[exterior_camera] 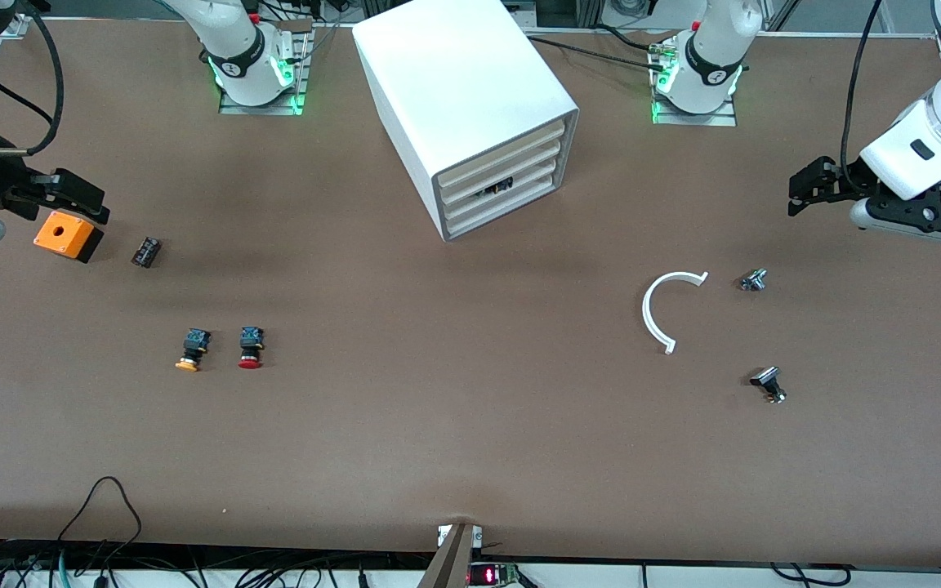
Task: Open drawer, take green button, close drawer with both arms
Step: 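Move the left gripper toward the drawer handle while the right gripper advances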
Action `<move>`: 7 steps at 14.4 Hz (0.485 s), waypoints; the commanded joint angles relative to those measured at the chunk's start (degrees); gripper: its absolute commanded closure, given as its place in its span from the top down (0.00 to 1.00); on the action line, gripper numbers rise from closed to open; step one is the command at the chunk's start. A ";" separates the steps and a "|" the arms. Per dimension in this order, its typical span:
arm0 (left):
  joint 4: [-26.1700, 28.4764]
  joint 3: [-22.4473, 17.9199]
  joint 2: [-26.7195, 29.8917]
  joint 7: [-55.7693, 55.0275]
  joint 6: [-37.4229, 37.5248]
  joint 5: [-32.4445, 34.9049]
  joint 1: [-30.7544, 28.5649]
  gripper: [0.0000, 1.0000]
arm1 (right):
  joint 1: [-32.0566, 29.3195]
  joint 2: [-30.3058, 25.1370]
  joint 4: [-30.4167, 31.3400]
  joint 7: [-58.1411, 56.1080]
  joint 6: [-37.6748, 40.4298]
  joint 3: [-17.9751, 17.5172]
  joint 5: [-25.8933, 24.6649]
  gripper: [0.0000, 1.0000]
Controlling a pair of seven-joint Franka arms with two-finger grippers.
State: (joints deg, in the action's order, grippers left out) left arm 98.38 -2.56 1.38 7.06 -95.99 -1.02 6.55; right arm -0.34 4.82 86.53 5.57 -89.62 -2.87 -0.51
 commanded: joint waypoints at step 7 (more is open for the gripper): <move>-0.56 -0.69 0.46 -0.46 1.06 -0.64 0.66 1.00 | -0.28 0.36 0.40 0.67 -0.82 -0.29 -0.63 0.99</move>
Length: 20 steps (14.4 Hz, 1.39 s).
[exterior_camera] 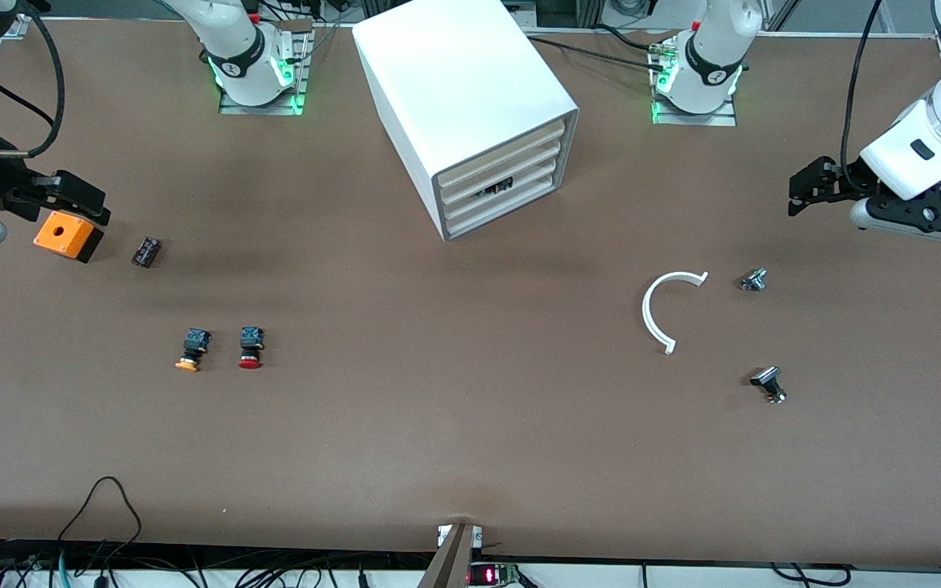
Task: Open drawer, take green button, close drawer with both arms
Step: 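Move the left gripper toward the drawer handle while the right gripper advances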
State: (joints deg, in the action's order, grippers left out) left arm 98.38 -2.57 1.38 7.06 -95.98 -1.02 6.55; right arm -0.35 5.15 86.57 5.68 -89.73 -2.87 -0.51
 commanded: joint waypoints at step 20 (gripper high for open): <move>-0.21 6.26 -11.92 3.13 10.47 -22.41 2.59 1.00 | 0.00 8.47 8.95 -0.49 -13.44 -0.56 5.52 0.99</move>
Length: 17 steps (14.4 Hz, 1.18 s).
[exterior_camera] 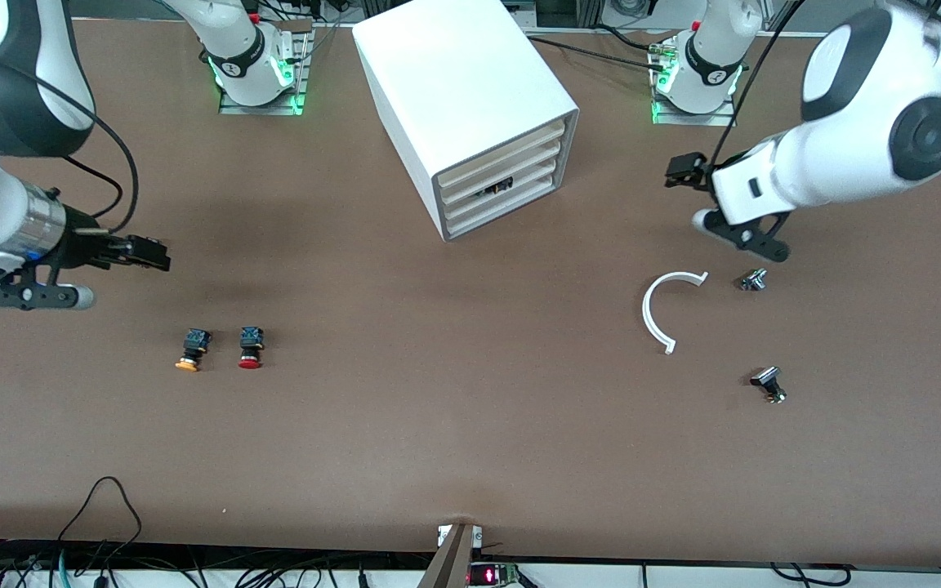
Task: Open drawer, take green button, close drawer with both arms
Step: 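Move the left gripper toward the drawer handle while the right gripper advances, then grasp the handle of the second cabinet drawer with the left gripper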
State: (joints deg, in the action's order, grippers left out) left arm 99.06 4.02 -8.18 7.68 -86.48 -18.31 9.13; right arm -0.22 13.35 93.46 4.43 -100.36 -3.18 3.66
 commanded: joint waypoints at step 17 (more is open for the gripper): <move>28.01 5.98 -13.34 48.81 -23.89 -46.97 0.53 0.85 | 5.66 8.71 3.22 17.71 -6.87 -0.42 4.87 0.99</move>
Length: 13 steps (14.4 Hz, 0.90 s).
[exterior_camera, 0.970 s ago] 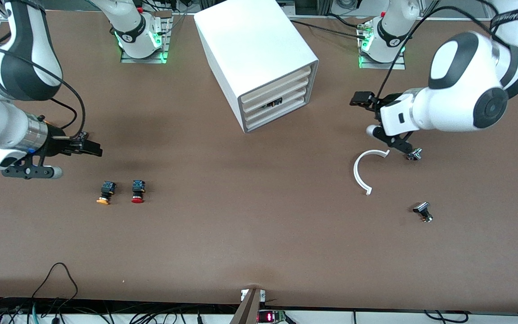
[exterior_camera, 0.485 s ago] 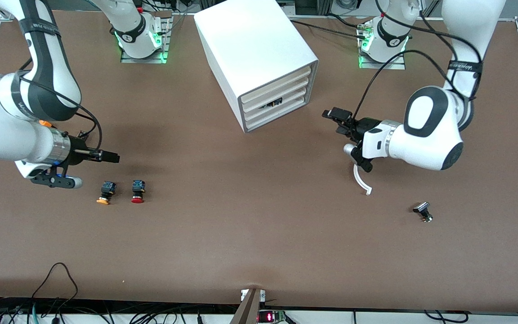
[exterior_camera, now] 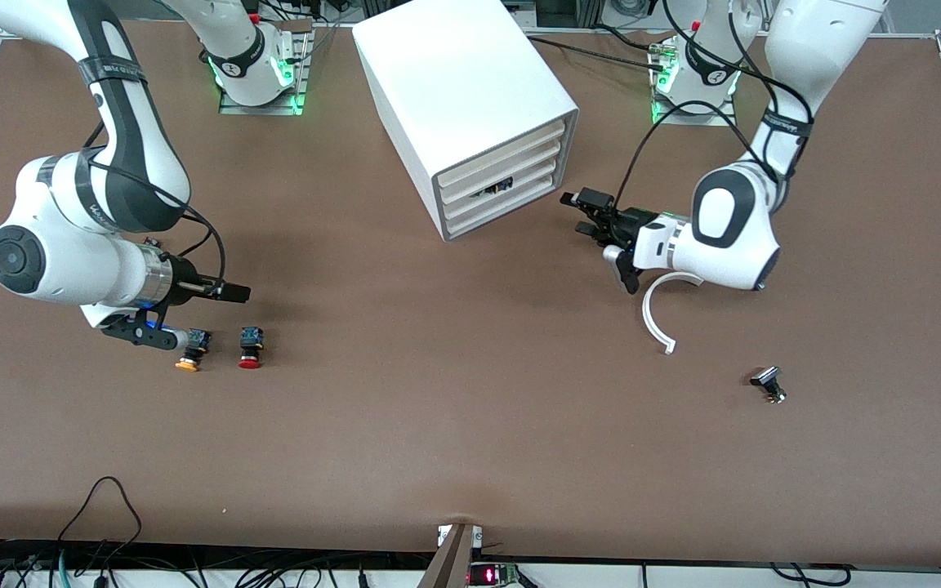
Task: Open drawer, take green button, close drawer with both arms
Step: 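Grasp the handle of the second cabinet drawer with the left gripper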
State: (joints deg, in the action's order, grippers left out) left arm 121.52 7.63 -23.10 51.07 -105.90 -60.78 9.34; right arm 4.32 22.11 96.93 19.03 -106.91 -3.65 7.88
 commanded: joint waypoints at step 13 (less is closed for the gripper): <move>10.49 6.95 -3.01 17.48 -7.12 -14.98 0.86 0.59 | 8.33 2.67 -3.15 19.55 -1.28 0.05 0.73 0.99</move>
State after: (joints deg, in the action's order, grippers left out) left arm 131.28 14.02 -26.44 66.56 -112.46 -73.89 9.99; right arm 11.61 23.45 95.87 36.11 -108.23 -3.75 7.95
